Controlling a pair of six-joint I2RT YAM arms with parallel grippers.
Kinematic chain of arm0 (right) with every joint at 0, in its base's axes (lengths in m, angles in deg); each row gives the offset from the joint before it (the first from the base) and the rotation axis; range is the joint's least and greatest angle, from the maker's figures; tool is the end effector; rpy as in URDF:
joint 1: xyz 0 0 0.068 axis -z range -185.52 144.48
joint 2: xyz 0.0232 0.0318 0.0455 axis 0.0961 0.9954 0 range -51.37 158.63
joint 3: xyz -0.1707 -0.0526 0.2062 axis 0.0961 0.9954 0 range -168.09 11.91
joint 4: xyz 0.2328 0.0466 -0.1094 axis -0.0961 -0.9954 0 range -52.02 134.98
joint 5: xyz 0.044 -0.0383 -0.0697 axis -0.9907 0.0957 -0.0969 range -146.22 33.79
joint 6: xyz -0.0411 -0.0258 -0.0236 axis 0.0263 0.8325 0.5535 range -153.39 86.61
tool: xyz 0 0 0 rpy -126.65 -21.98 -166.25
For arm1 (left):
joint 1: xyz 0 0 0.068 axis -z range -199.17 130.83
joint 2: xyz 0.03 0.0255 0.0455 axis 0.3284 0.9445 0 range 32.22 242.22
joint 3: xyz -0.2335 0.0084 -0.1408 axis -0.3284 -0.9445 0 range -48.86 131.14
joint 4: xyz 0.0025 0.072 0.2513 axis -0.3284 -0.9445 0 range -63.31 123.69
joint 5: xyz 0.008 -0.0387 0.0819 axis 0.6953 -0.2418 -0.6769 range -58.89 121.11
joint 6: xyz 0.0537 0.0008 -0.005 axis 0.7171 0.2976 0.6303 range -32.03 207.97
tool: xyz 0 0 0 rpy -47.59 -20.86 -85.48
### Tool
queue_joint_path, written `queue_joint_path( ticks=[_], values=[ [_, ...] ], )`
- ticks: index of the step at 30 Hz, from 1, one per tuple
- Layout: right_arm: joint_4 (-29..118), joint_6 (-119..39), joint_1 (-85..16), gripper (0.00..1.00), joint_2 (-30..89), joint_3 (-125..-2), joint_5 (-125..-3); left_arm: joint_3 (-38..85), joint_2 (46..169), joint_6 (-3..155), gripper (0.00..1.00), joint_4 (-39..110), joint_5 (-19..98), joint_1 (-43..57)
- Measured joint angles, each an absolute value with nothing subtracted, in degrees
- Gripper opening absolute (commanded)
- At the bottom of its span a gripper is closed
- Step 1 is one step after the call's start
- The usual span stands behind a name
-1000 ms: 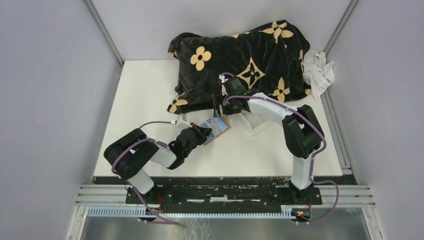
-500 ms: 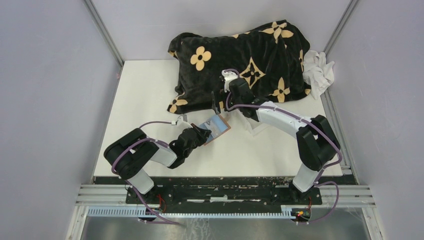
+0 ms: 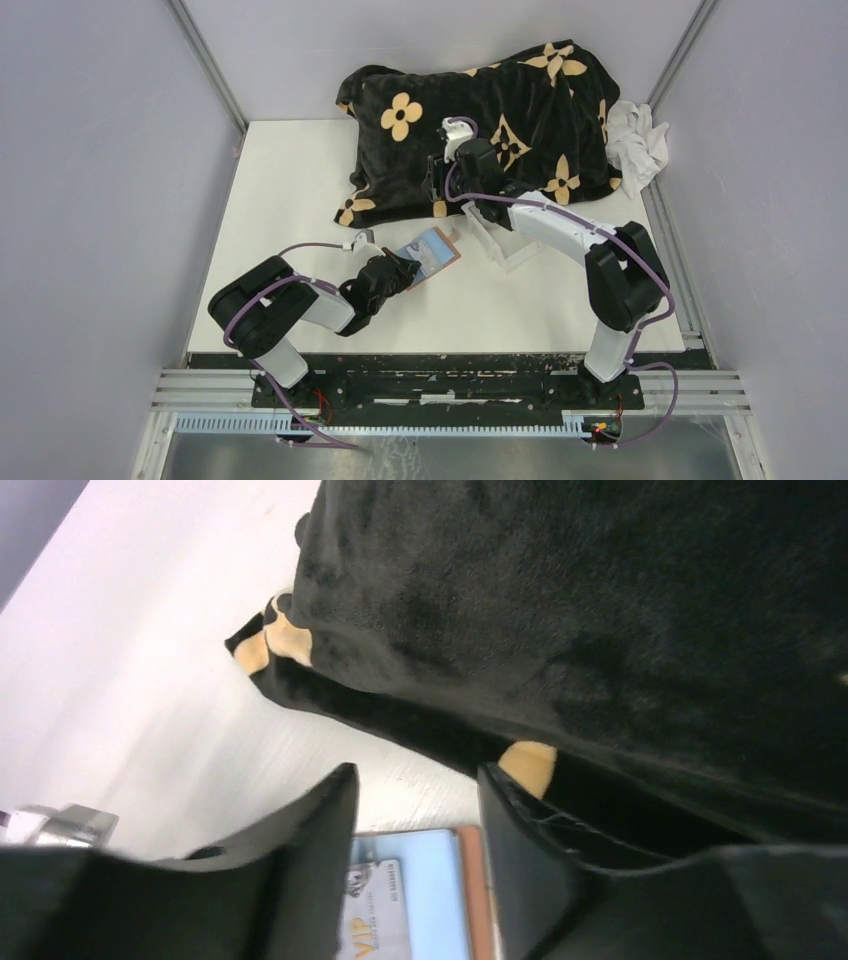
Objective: Put the credit cards into the card holder
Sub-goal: Insert the credit card into the card holder.
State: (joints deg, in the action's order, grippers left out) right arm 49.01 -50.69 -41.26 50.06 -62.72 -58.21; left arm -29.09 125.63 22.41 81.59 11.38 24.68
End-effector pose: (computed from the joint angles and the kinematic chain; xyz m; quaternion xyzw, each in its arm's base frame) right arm 0.3394 0.2457 0.2729 -0.1429 0.8203 0.2602 0.4888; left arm 0.1952 -0.1707 0.1122 -0.2466 0.8022 -0.3439 0.4211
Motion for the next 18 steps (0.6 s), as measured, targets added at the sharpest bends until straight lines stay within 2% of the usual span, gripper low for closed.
queue_joint_path(
  ticks=[2, 3, 9, 18],
  values=[
    [45.41, -50.16, -41.31, 0.05, 52.27, -66.26, -59.00, -28.96, 125.63, 22.41, 0.03, 80.95, 11.01, 24.68],
    [43.35, -49.90, -41.46, 0.02, 53.60, -68.32, -59.07, -28.94, 125.63, 22.41, 0.03, 80.69, 10.75, 24.68],
    [30.94, -49.62, -43.34, 0.01, 59.13, -74.90, -57.34, -28.87, 125.61, 22.39, 0.03, 79.55, 9.96, 24.68],
    [22.22, -51.63, -45.92, 0.01, 62.93, -75.09, -54.87, -28.87, 125.21, 22.39, 0.03, 79.25, 9.15, 24.68]
  ],
)
